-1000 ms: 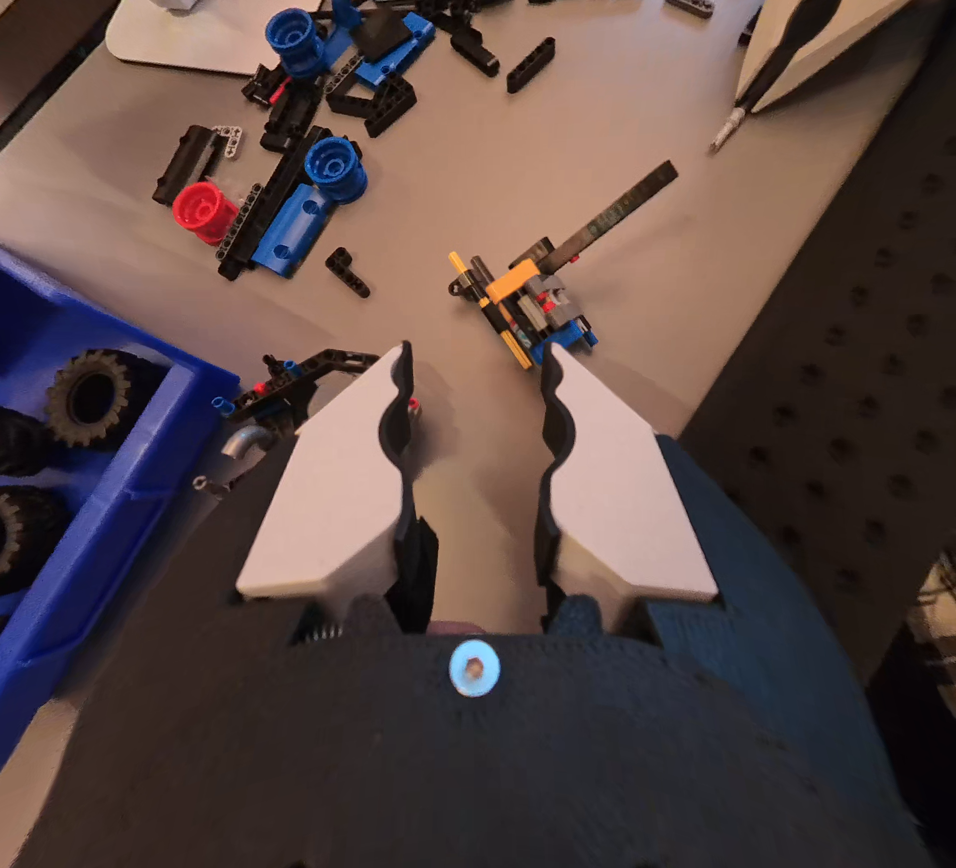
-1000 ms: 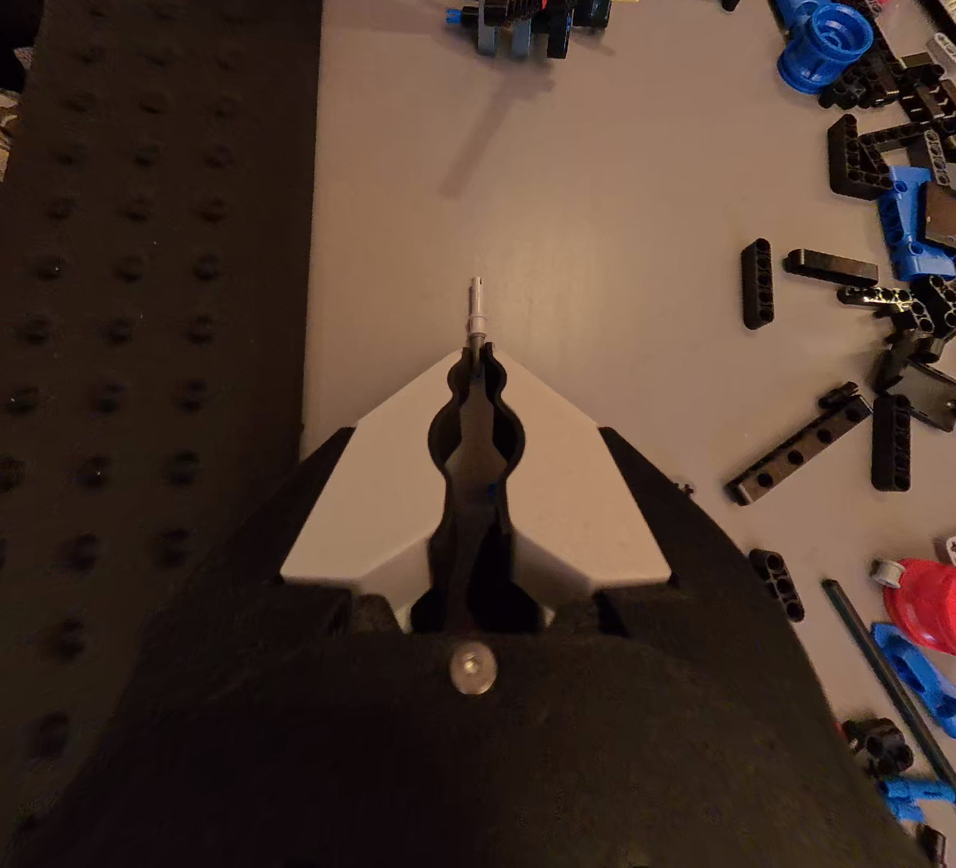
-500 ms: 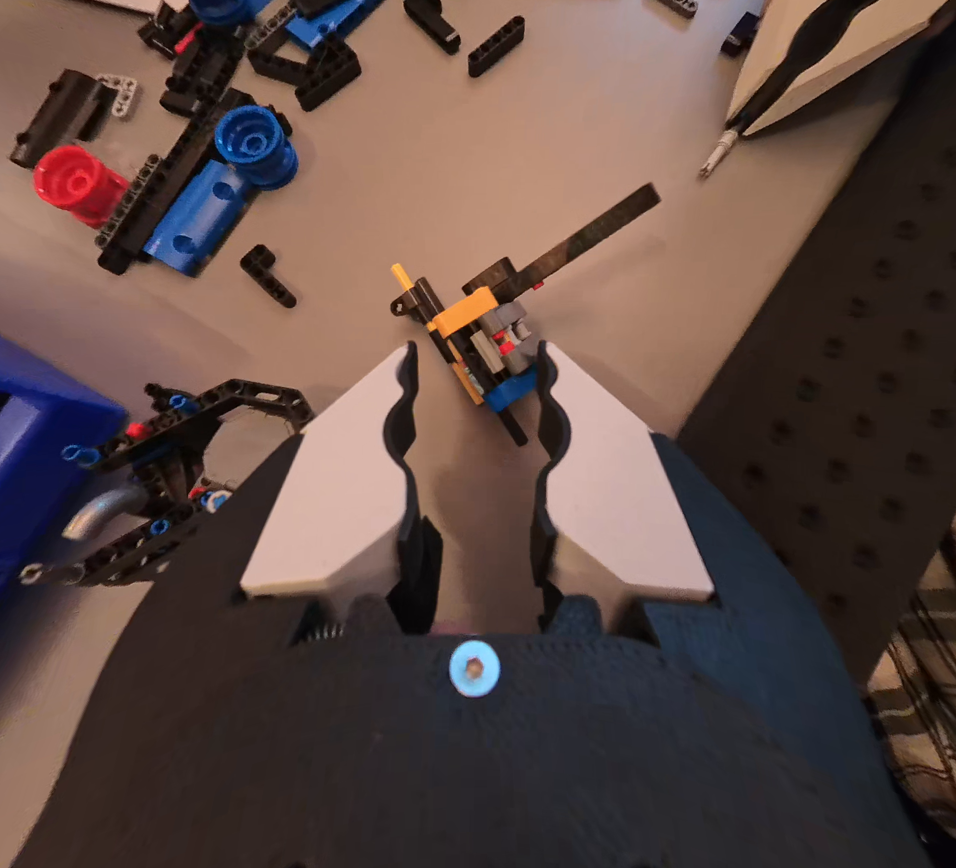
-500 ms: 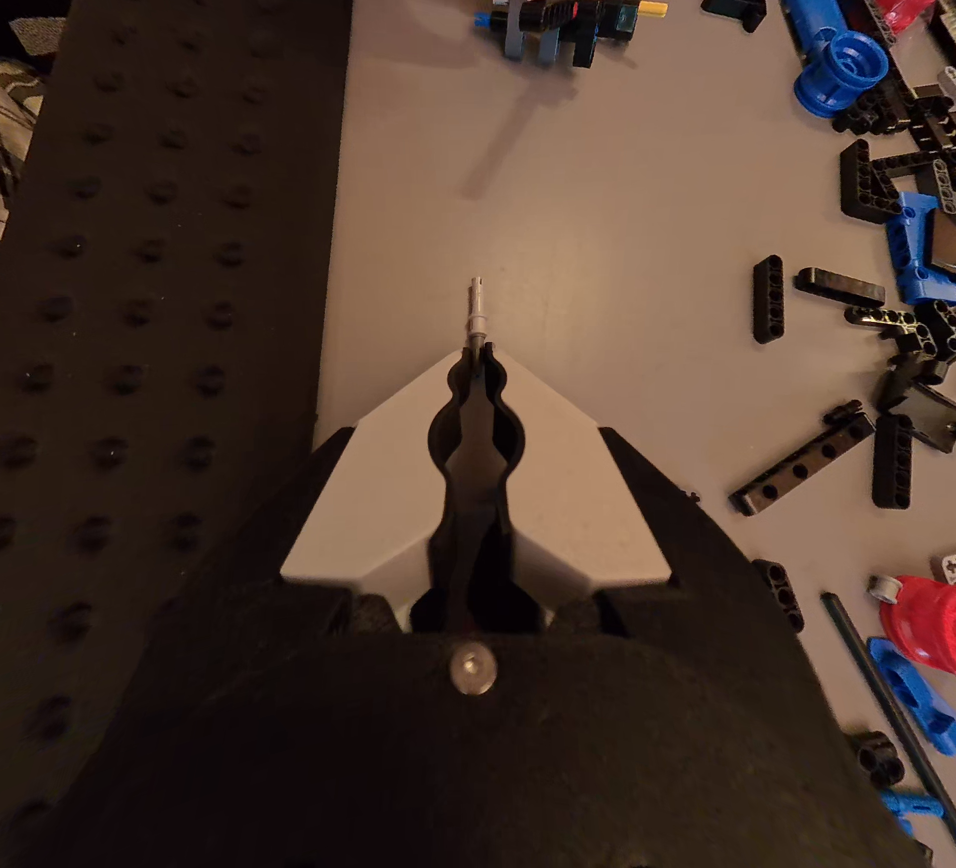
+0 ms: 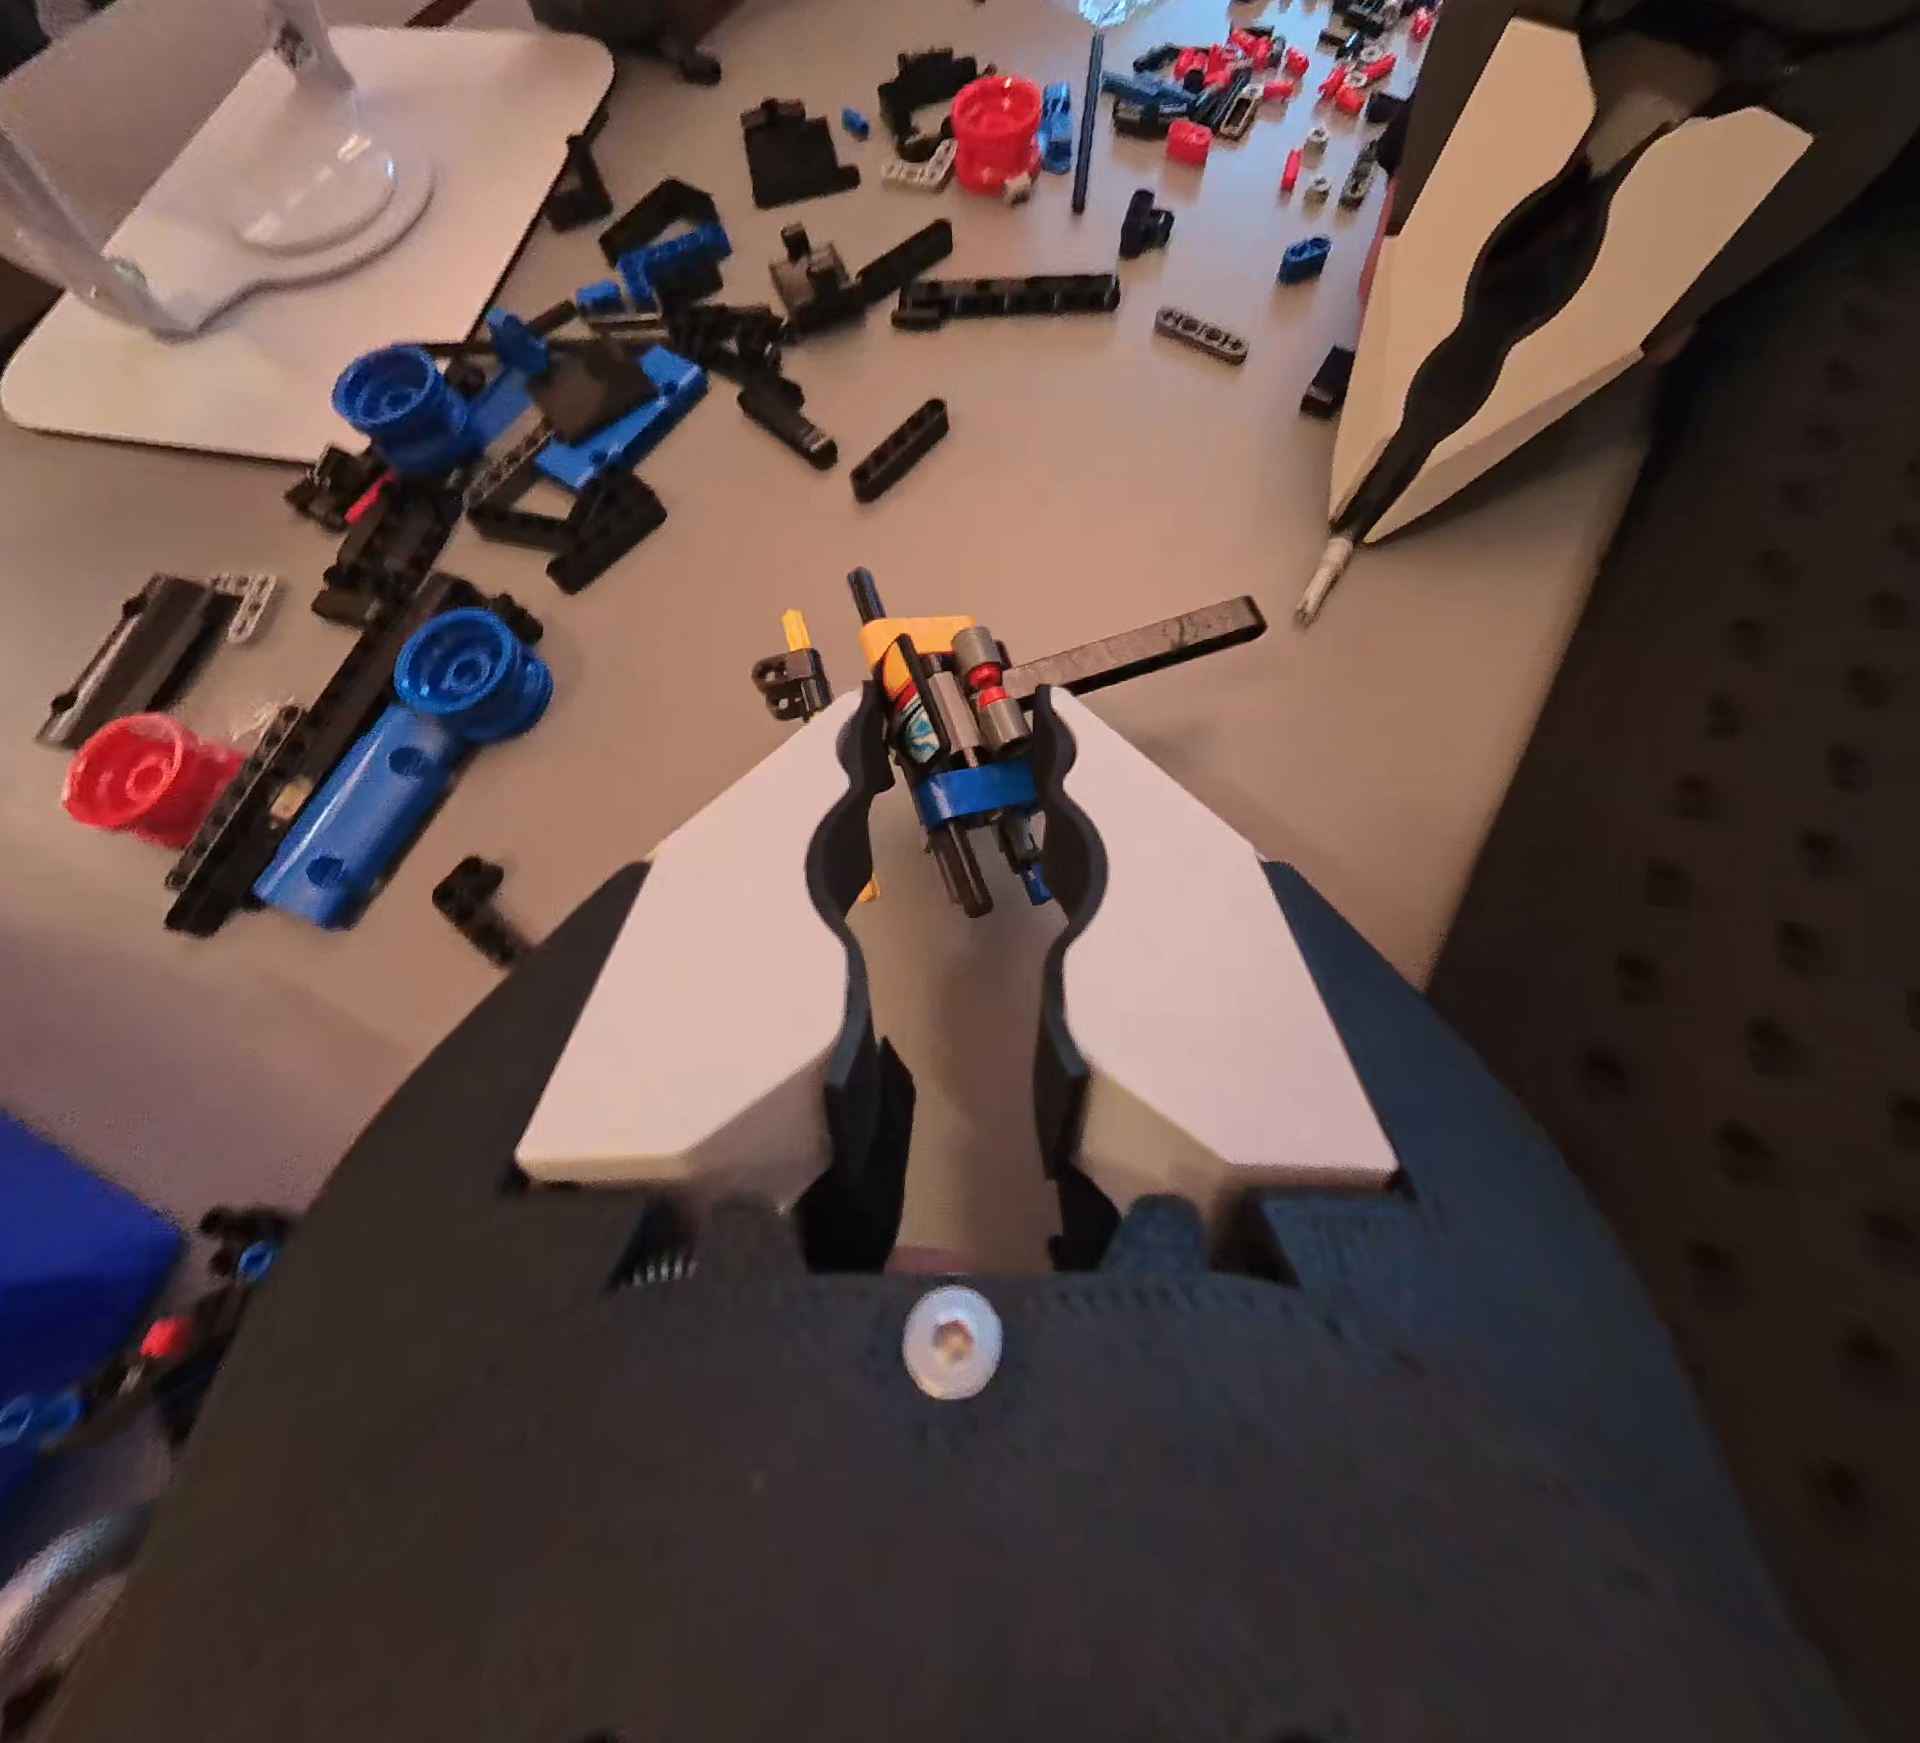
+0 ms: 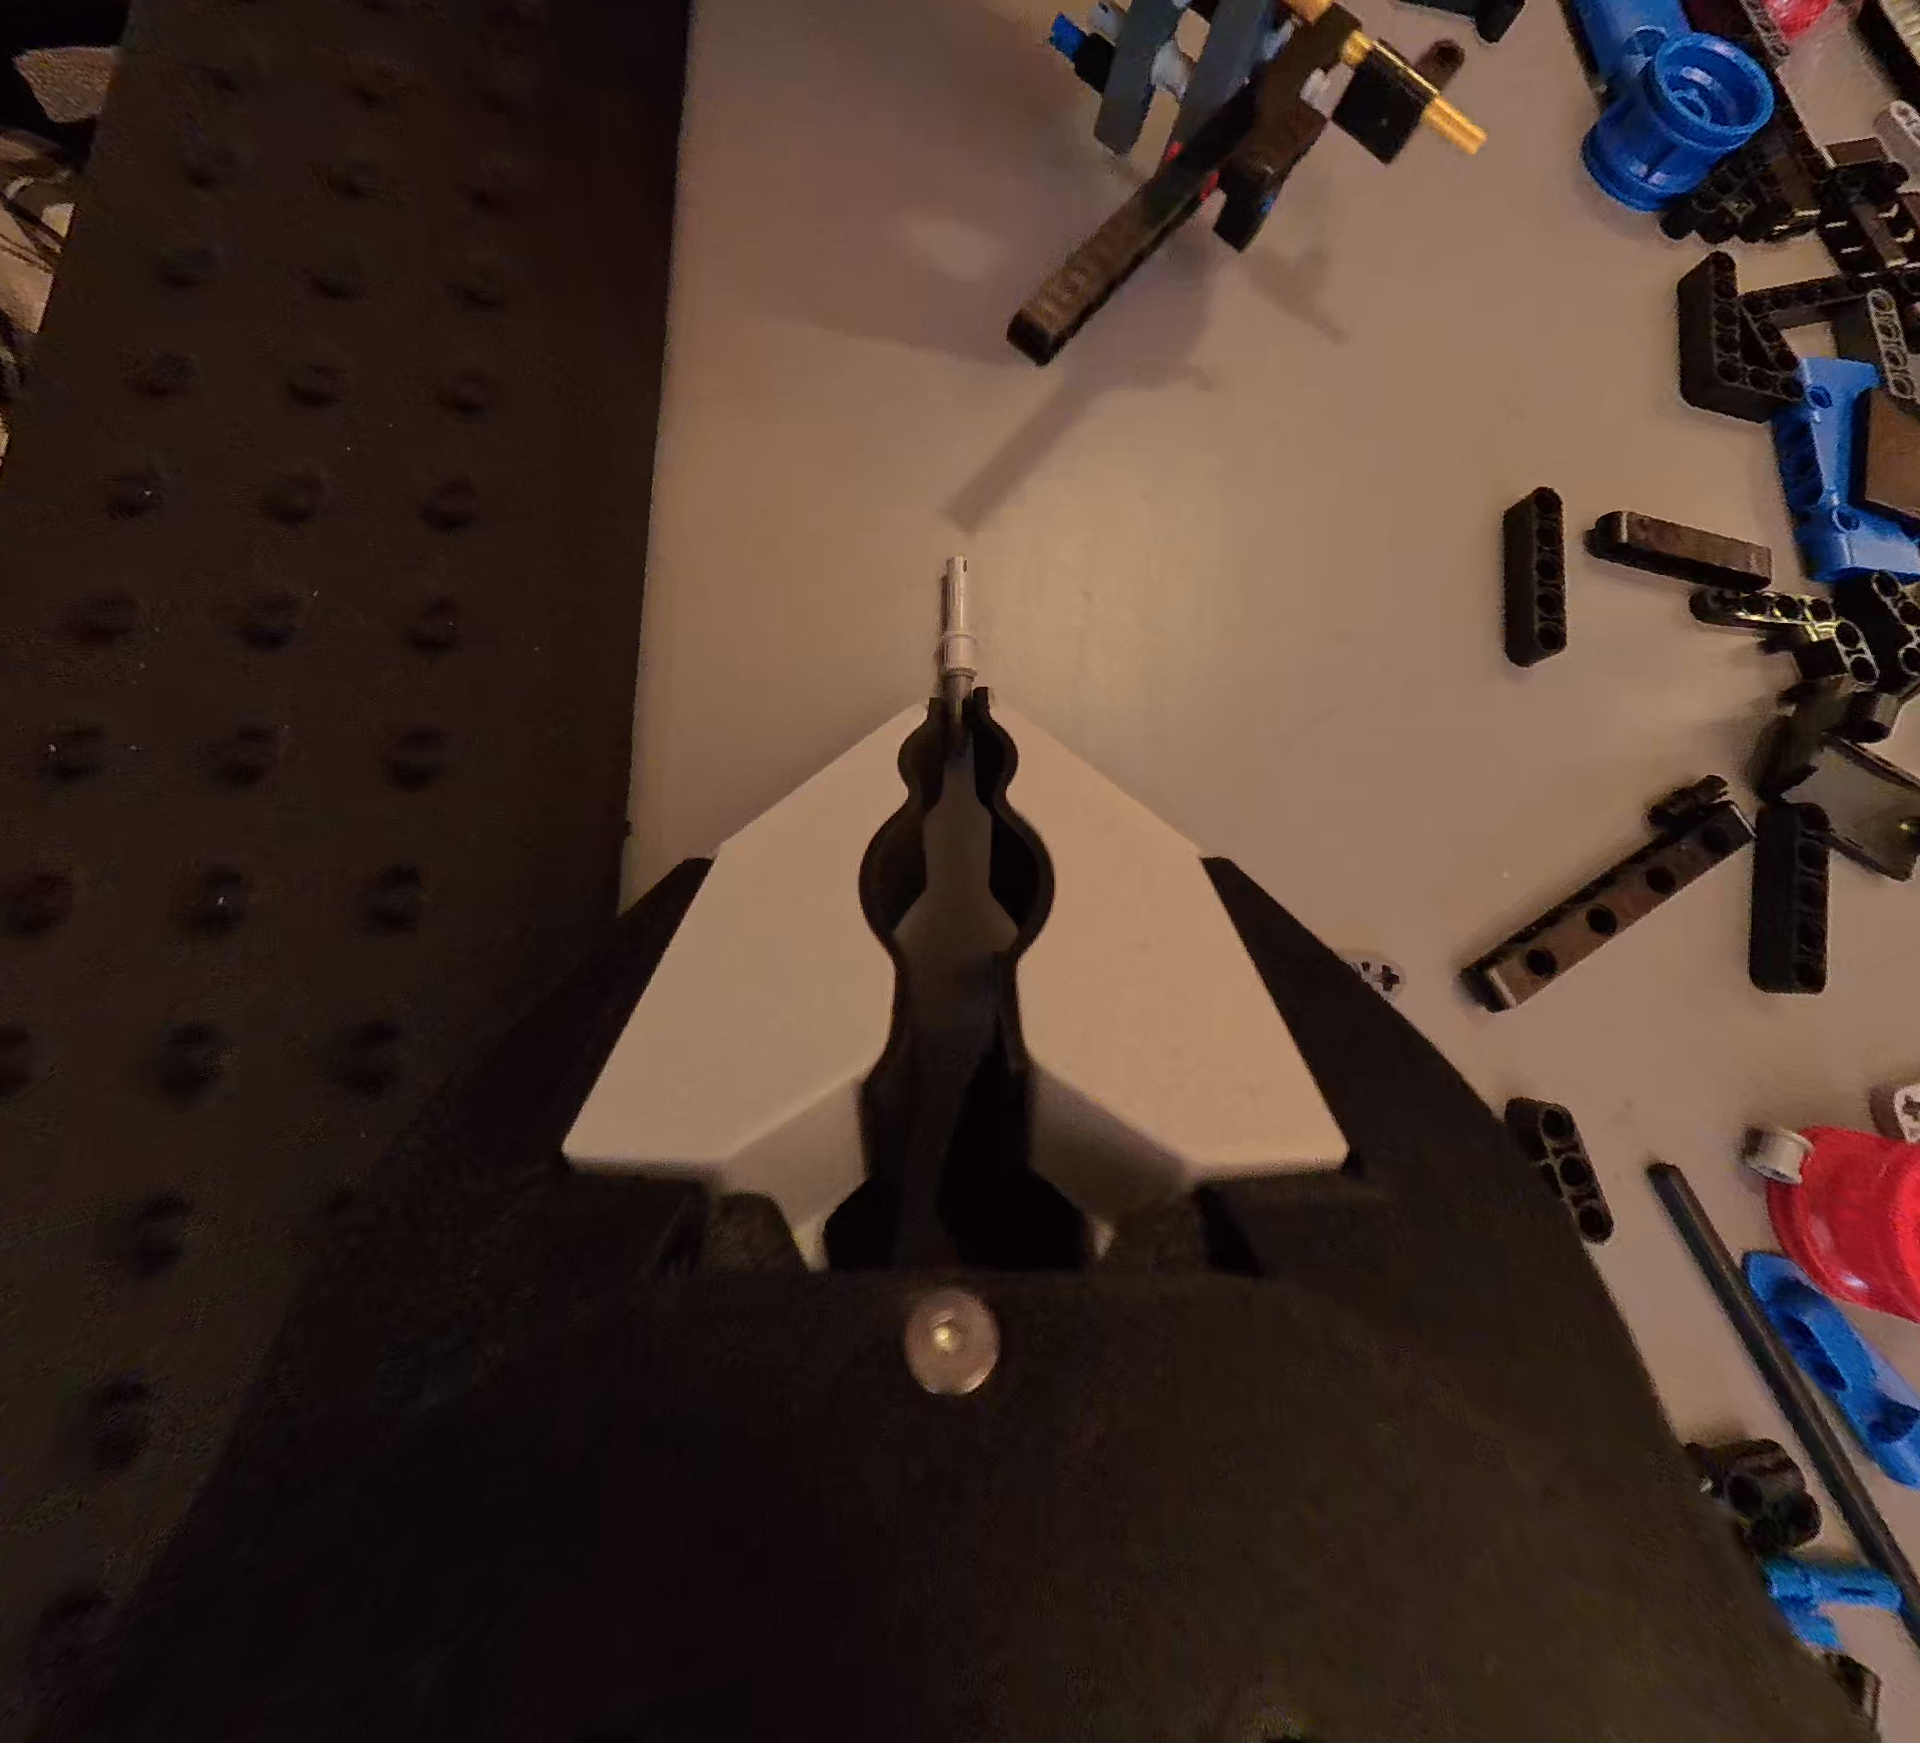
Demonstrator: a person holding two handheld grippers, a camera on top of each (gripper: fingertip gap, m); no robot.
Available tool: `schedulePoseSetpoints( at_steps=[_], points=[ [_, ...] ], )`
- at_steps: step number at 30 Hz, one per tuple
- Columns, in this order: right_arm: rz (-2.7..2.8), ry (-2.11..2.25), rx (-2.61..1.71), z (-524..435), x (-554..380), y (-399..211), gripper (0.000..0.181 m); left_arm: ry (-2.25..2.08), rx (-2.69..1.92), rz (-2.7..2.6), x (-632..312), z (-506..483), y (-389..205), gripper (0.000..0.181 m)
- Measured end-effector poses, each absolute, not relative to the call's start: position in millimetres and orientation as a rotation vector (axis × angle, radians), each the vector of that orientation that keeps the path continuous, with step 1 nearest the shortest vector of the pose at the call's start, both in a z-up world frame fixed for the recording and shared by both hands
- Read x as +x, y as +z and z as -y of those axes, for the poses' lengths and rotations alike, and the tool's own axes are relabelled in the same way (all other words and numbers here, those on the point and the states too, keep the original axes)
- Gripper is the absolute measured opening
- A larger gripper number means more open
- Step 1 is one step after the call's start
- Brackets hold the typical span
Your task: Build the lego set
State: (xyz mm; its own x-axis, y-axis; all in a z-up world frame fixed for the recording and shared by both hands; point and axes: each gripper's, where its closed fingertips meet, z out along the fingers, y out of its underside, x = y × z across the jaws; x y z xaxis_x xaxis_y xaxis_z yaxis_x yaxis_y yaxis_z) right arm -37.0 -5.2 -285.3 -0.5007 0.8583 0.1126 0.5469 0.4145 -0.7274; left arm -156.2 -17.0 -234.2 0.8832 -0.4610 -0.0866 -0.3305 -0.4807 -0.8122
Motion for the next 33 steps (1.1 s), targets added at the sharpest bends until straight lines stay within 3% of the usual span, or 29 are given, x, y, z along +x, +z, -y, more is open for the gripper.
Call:
schedulePoseSetpoints(
  at_steps=[27, 30, 33],
  points=[
    [2.197, 0.885, -1.208, 3, -36, -285, 0.002, -0.254, -2.201, -0.560, -177, 49, -260, 0.027],
    [2.198, 0.889, -1.208, 3, -36, -285, 0.002, -0.224, -2.192, -0.551, -180, 51, -259, 0.032],
    [2.200, 0.897, -1.213, 3, -37, -285, 0.002, -0.179, -2.211, -0.560, -183, 50, -260, 0.049]
  ],
)
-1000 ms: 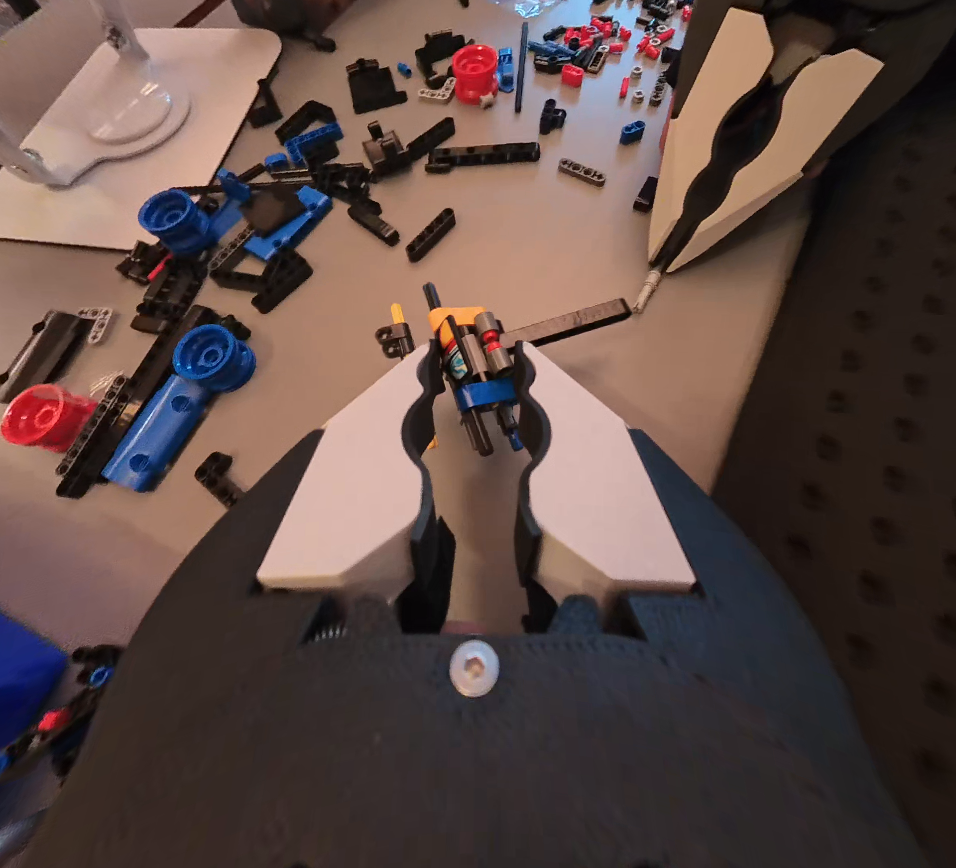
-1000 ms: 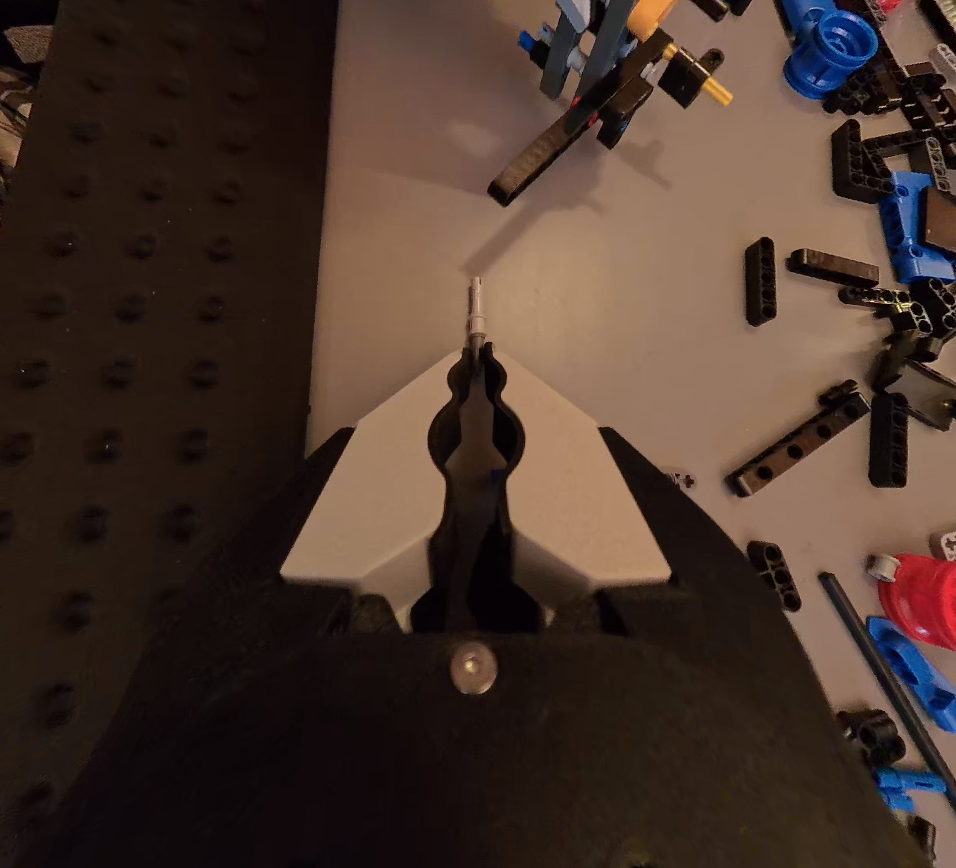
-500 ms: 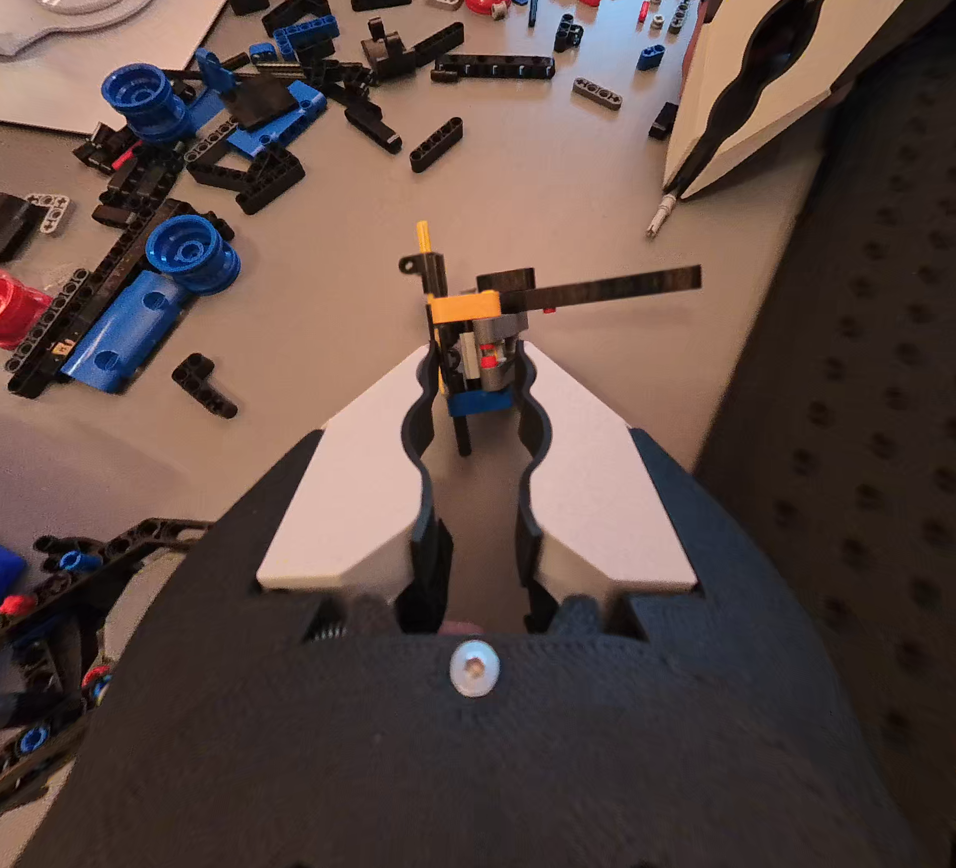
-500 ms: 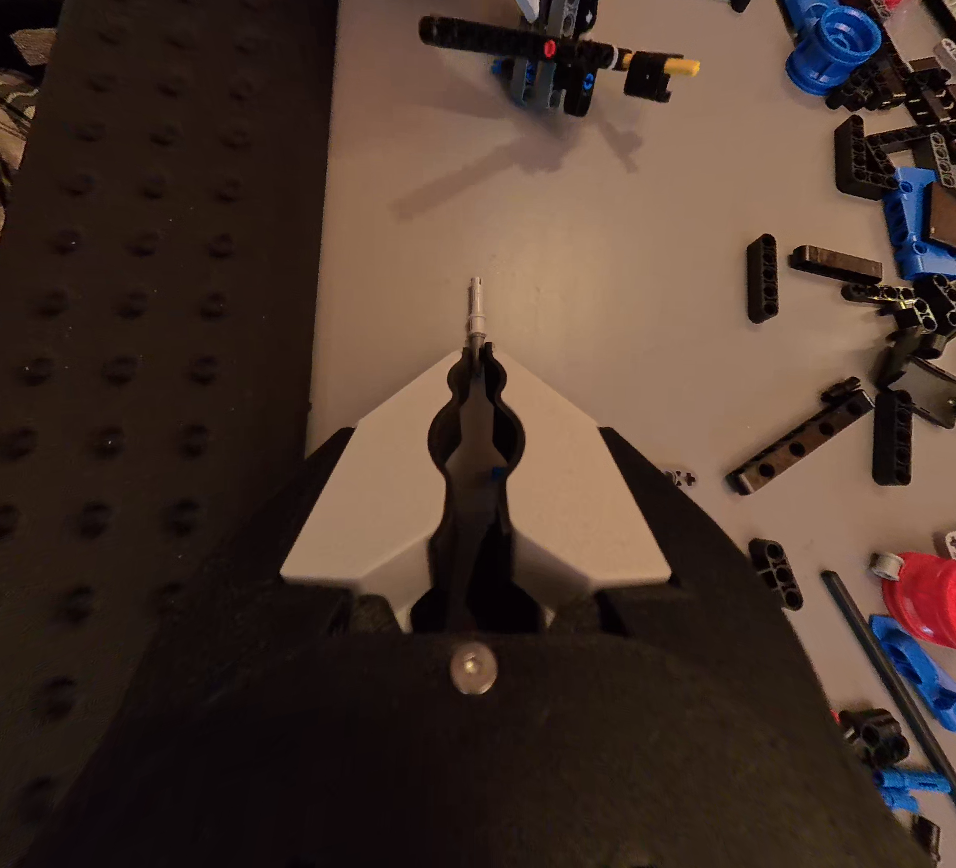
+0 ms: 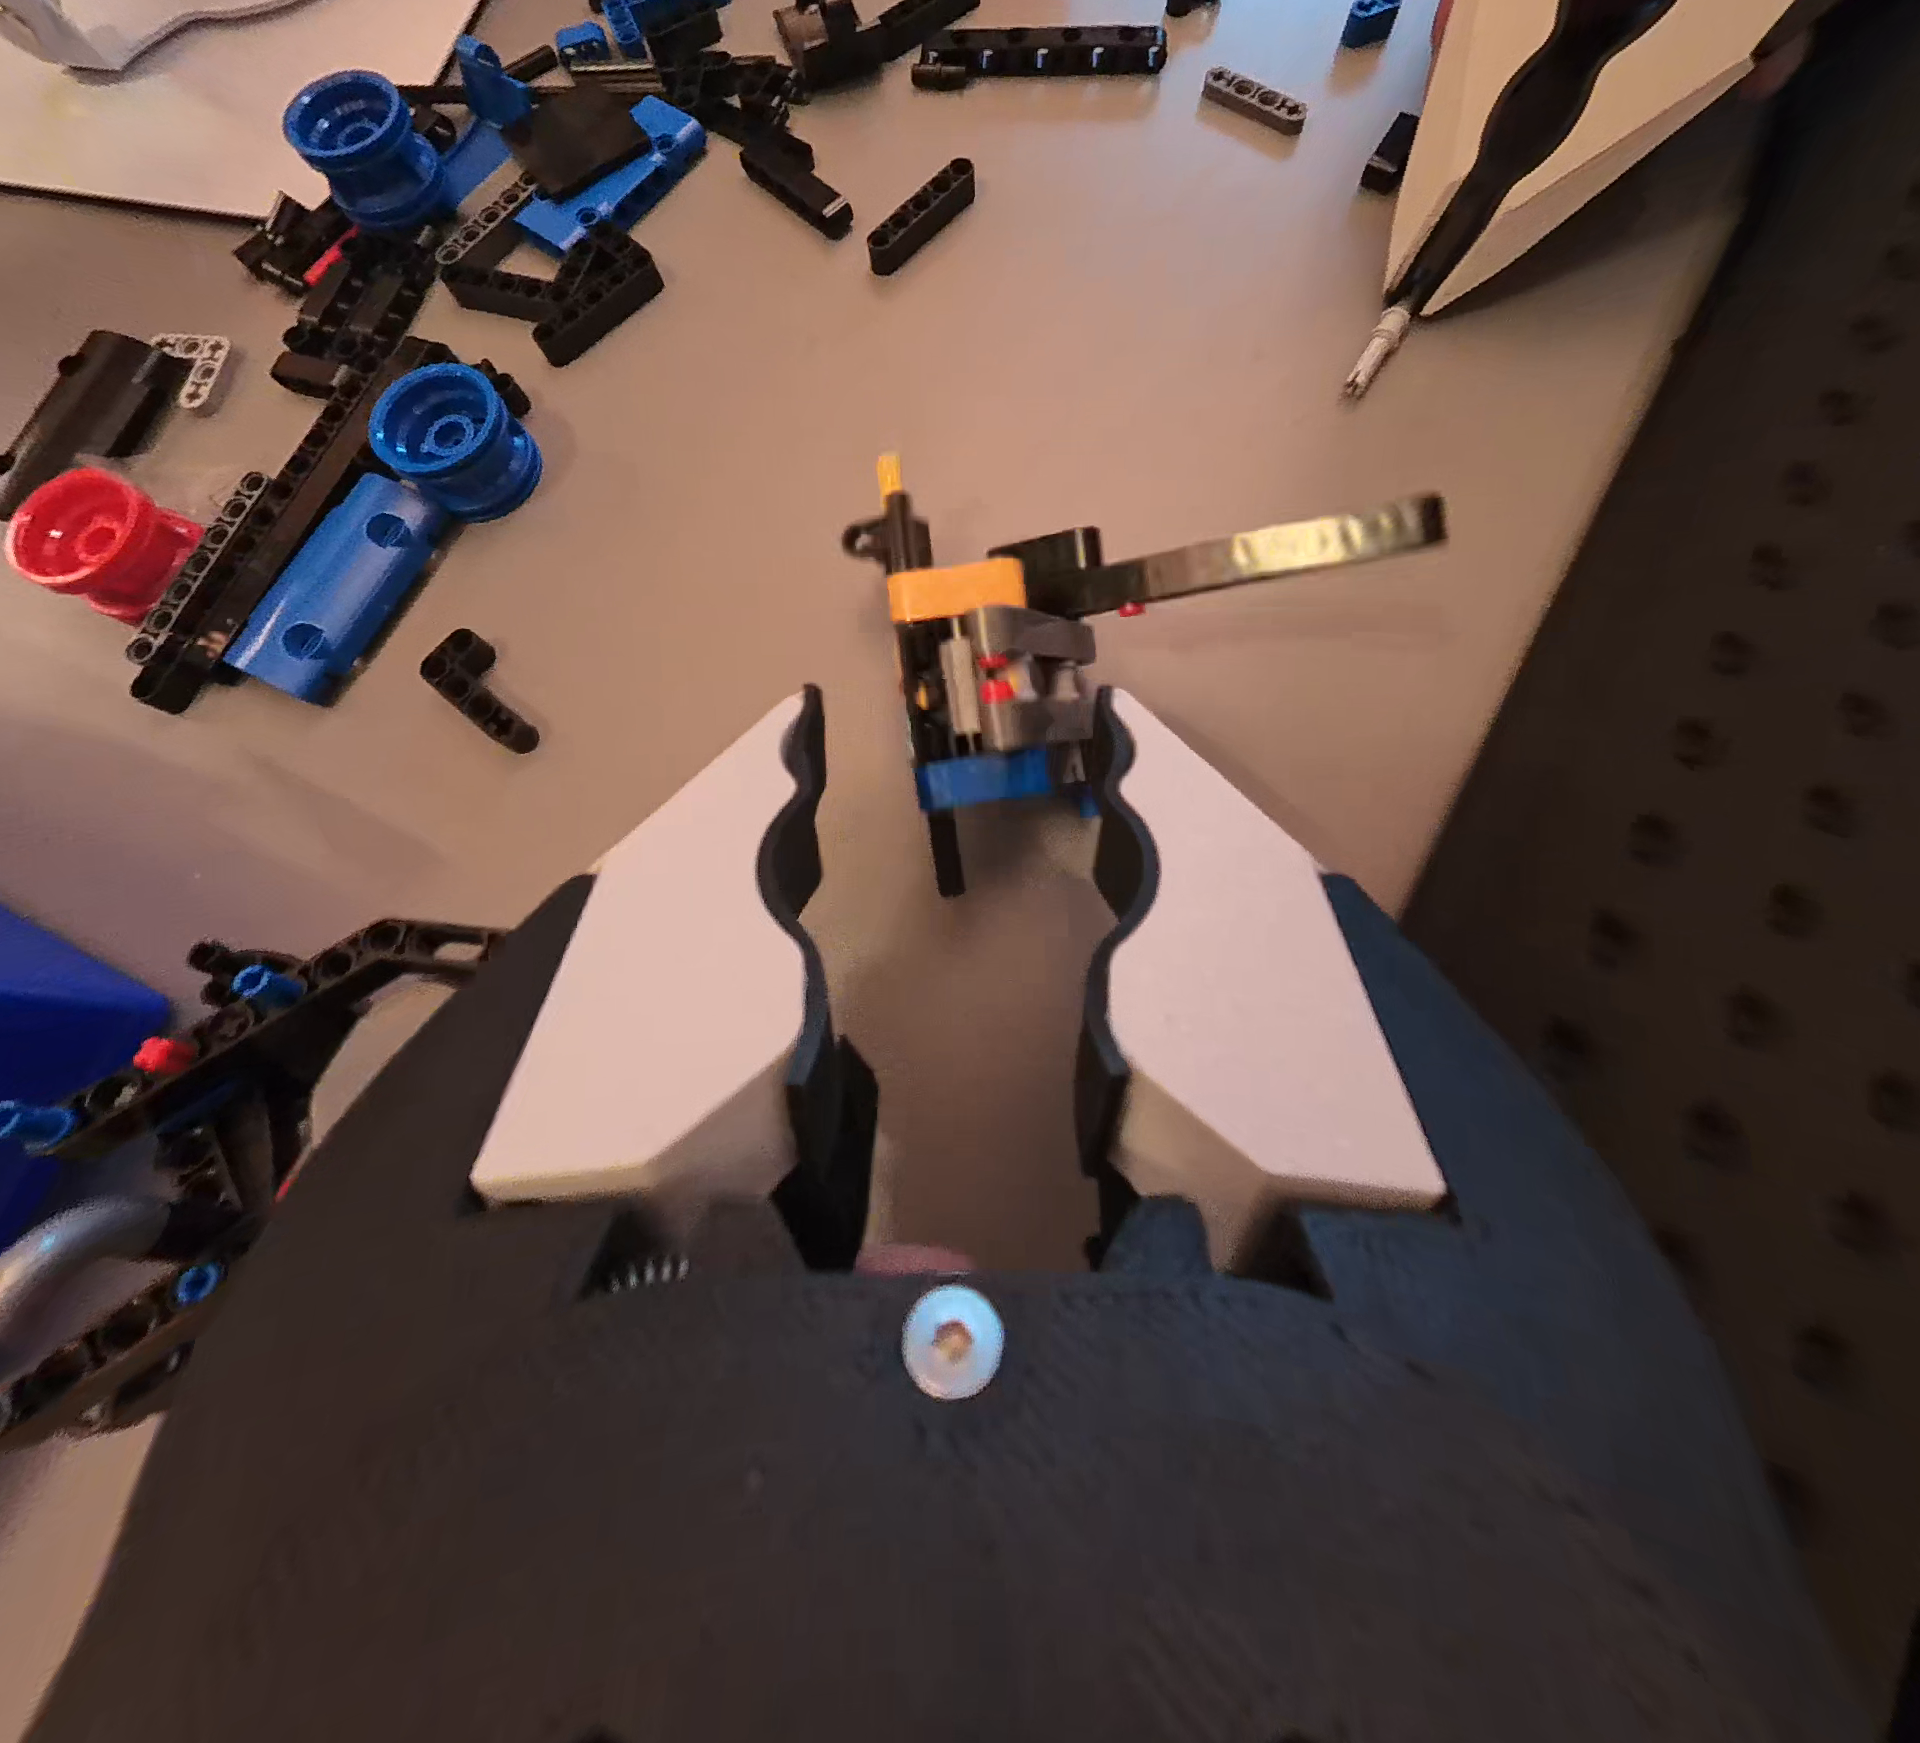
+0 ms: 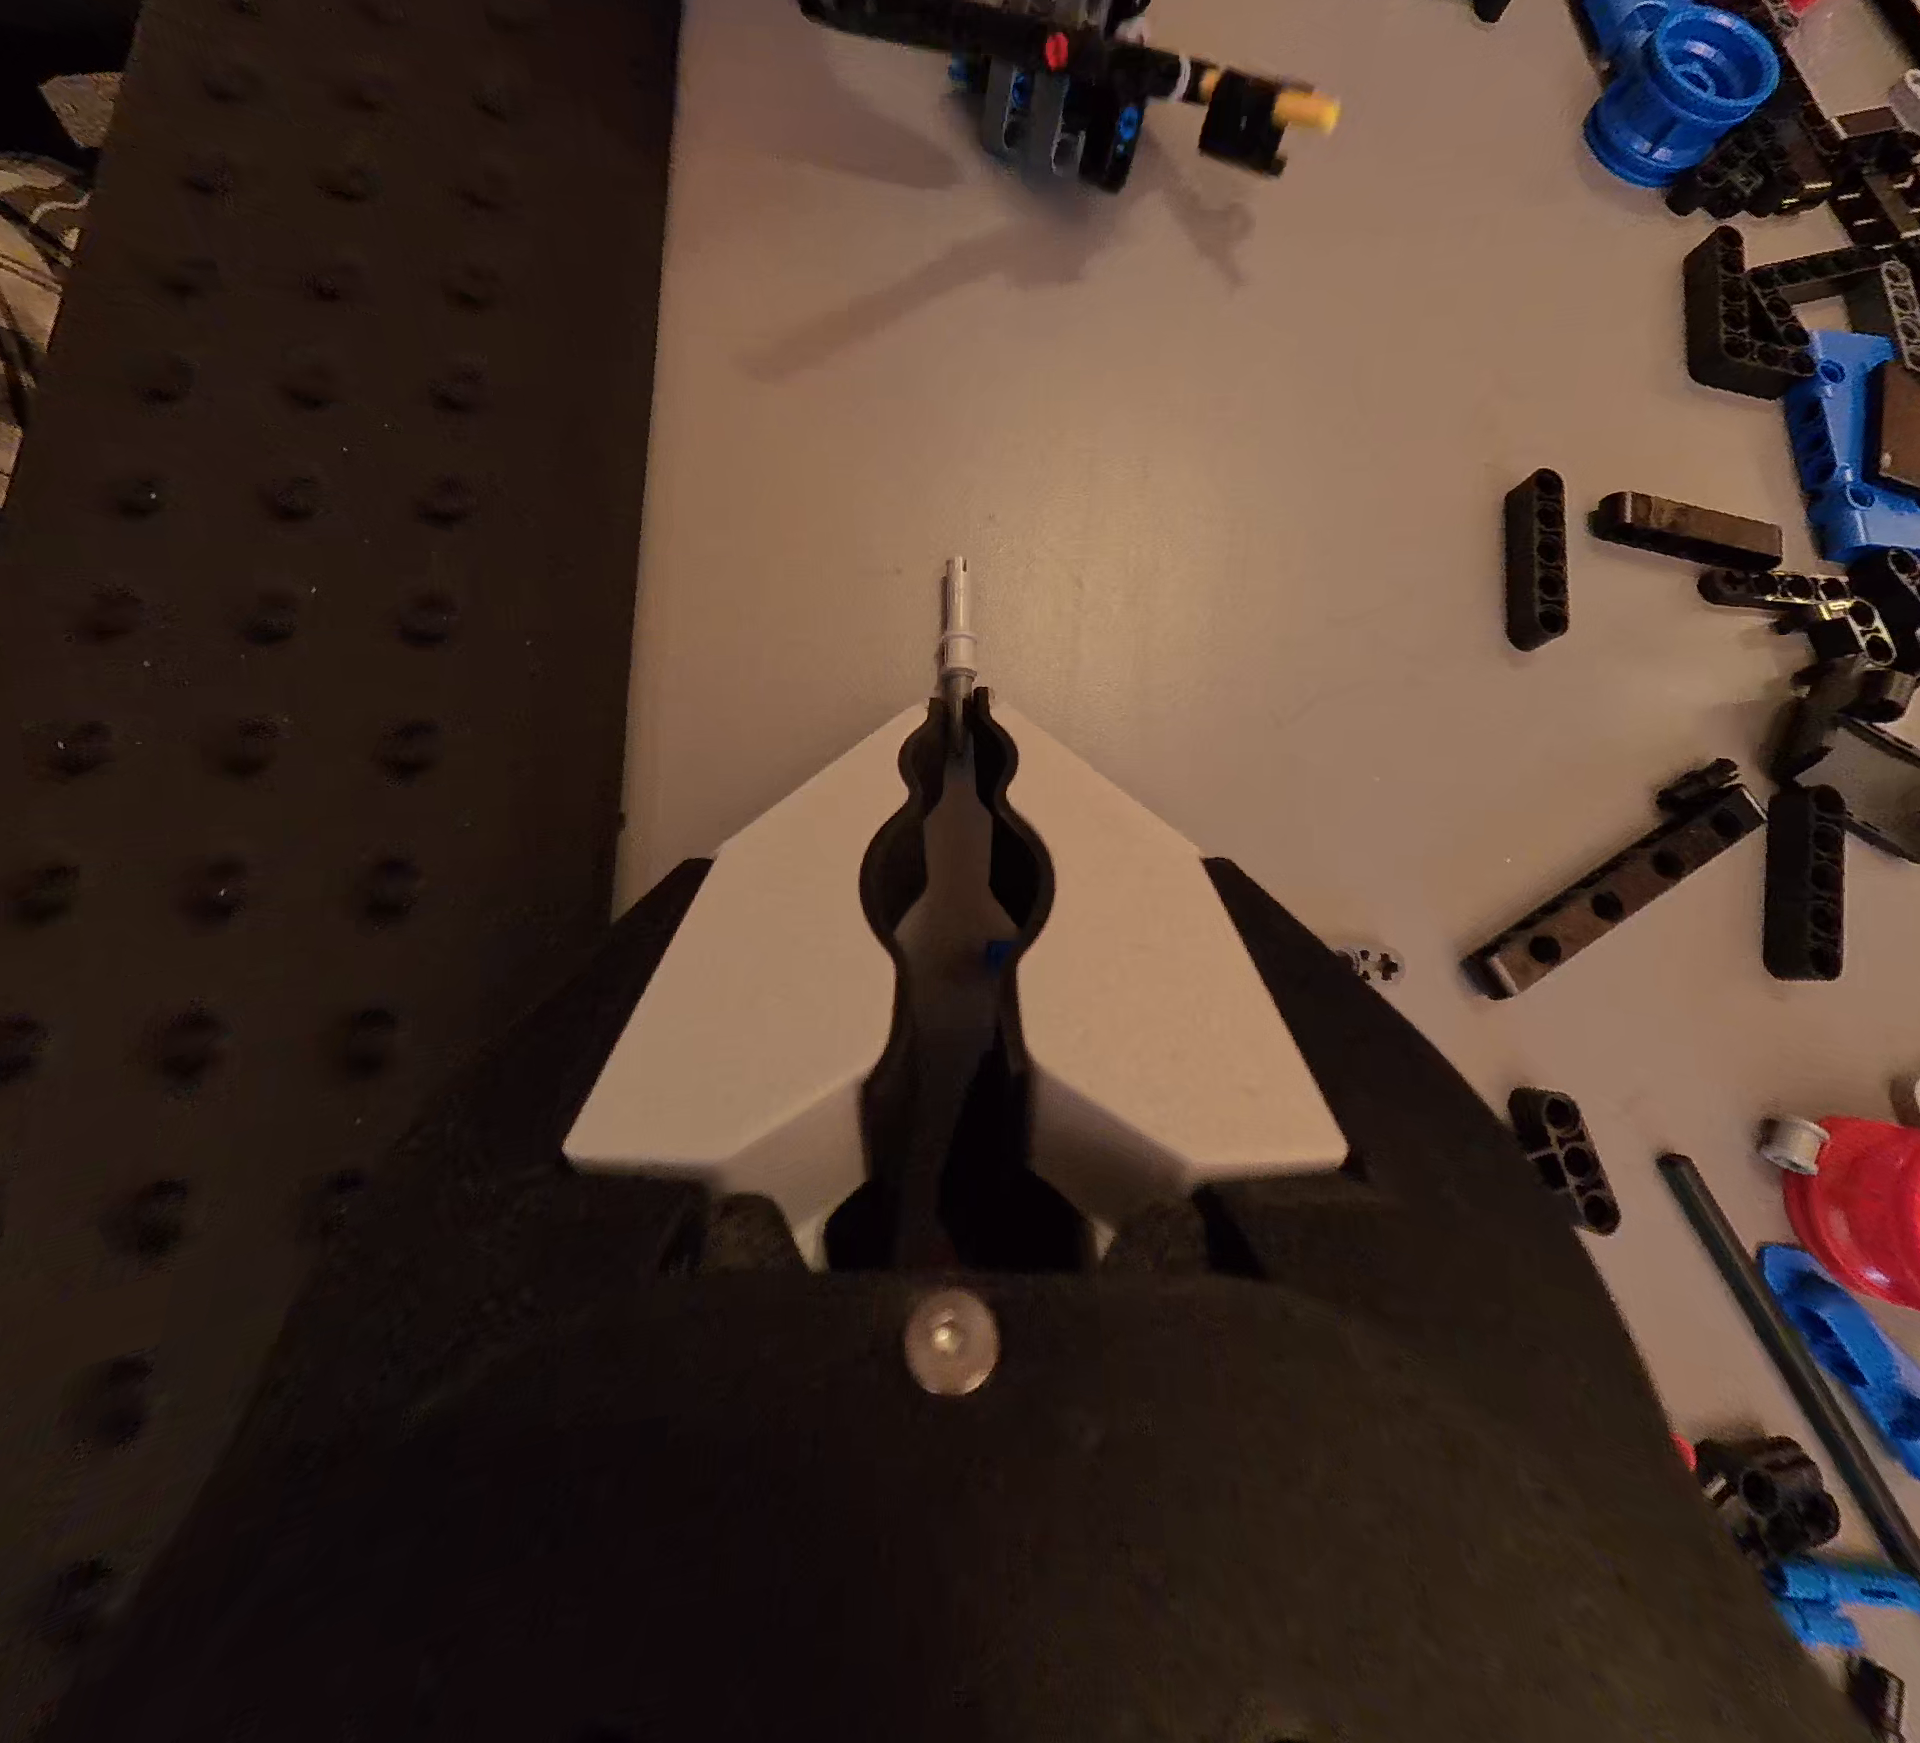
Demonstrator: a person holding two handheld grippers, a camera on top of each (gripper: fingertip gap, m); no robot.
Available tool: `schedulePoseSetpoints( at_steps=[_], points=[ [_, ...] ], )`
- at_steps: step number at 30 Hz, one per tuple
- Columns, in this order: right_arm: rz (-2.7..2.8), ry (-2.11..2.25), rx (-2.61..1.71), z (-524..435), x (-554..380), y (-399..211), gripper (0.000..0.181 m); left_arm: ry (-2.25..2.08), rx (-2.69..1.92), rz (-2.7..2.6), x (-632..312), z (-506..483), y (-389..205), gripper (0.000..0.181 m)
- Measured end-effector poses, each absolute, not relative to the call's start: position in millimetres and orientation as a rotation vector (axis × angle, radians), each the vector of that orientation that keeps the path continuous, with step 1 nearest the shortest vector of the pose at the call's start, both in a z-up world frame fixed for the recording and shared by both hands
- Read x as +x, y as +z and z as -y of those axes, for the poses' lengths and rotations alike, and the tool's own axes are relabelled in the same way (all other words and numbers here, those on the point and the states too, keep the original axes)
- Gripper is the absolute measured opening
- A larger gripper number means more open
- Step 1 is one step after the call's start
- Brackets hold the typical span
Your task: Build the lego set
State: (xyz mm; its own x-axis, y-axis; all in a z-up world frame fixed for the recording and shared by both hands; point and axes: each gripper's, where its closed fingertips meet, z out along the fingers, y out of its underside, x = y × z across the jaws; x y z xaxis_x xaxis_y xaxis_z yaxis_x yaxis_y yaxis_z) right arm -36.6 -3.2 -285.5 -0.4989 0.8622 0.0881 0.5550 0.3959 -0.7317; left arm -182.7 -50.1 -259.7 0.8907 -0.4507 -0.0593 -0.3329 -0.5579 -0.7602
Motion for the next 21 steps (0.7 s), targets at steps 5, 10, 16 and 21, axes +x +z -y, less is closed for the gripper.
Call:
schedulePoseSetpoints(
  at_steps=[5, 10, 16, 21],
  points=[
    [2.197, 0.891, -1.208, 3, -37, -285, 0.002, -0.168, -2.253, -0.655, -172, 45, -263, 0.029],
    [2.197, 0.892, -1.209, 3, -37, -286, 0.002, -0.178, -2.215, -0.689, -161, 34, -259, 0.025],
    [2.201, 0.898, -1.208, 3, -36, -286, 0.002, -0.198, -2.090, -0.709, -135, -1, -243, 0.022],
    [2.202, 0.905, -1.202, 4, -36, -285, 0.002, -0.216, -2.124, -0.755, -131, 0, -263, 0.022]
  ],
)
